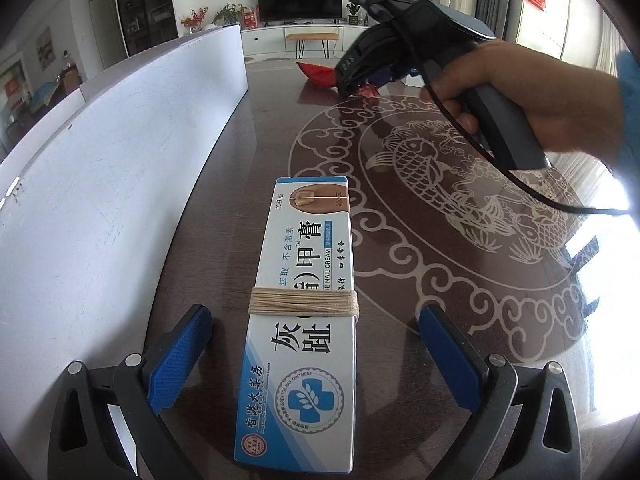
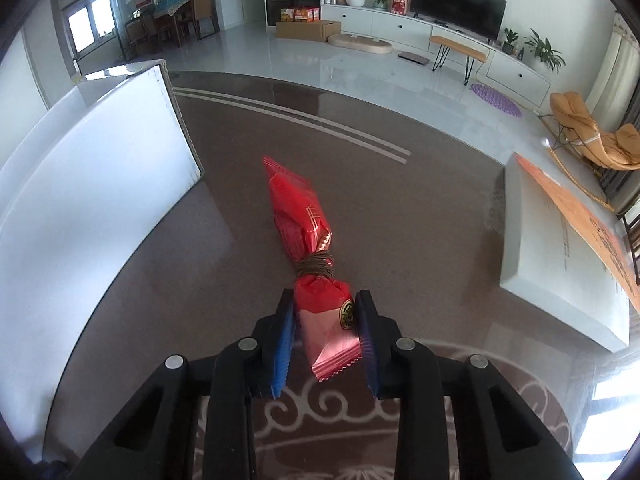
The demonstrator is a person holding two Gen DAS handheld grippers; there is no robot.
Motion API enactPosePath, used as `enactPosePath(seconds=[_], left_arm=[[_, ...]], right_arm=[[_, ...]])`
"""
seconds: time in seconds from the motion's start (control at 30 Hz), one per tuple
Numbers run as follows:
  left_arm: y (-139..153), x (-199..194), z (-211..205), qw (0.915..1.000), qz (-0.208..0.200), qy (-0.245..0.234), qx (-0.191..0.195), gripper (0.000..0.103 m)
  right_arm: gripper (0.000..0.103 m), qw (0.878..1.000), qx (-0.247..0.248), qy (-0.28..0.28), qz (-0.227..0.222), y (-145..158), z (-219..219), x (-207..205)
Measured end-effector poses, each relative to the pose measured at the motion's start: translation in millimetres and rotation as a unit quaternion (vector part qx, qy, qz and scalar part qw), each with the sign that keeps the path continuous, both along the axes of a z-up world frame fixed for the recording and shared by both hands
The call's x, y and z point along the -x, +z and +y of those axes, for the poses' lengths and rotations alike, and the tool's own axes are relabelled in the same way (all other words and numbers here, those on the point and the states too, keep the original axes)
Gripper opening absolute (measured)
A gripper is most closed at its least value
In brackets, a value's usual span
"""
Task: Organize objects
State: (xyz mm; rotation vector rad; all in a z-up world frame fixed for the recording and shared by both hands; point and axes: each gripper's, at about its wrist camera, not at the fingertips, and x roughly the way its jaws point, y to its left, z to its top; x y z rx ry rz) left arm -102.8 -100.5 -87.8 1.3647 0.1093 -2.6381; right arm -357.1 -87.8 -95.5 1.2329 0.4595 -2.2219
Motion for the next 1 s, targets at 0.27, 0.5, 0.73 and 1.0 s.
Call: enactPosePath(seconds=[0.27,0.5,0.73,1.0], left_arm=[[0,2,1,1.0,0.0,0.0,-0.001,0.103],[0,4,2,1.0,0.0,0.001,-0.001,0.103],[0,4,1,1.0,0.0,0.001,-0.001,0.103],[0,5,1,1.0,0.0,0.001,-0.001,0.103]], right_arm=[[0.03,0.988,-0.022,-0.152,0.035,-2,162,-132],[0.031,0.962,0.024,-0.268,0.052,0,207,-272],[0.088,0.959,0.028,-0.277,0.05,2,203,-296],[0.101,0.957,0.021,-0.289,0.033,-2,204,-292]])
